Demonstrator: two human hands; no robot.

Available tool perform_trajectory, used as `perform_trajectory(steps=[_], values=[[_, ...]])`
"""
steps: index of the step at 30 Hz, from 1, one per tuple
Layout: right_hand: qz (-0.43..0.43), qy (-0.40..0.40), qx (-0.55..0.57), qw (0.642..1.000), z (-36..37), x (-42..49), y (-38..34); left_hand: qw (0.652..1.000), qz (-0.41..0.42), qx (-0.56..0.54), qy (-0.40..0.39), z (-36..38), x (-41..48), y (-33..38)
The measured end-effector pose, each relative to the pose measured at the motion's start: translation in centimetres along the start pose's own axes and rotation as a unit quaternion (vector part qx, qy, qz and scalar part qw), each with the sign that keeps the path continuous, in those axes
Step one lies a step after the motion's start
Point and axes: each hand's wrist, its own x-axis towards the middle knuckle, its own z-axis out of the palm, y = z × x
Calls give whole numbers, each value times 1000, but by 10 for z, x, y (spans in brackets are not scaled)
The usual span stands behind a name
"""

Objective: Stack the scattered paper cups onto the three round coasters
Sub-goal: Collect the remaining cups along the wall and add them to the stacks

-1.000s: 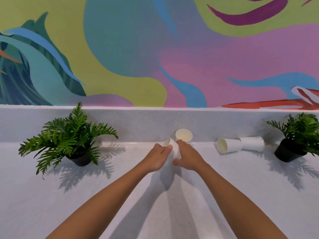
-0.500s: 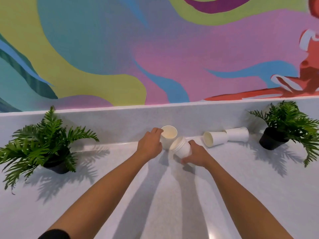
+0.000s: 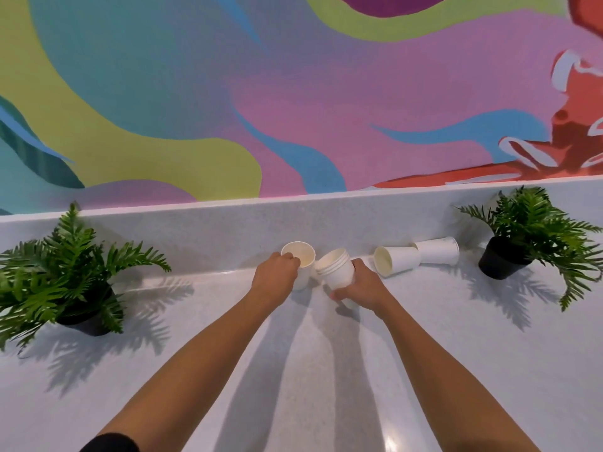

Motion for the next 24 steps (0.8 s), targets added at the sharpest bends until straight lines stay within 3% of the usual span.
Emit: perform_trajectory(steps=[8,14,24], values=[[-4,-22,-23,999,6,-16,-23,989,-41,-124,62,-31,-51,-21],[-37,-82,-75,993,5,-55,-50,970,-80,-196,115,-69,-116,-29],[-143,-123,-145,971,15,-131,-94,970,-52,-164,173,-112,-205,-21]])
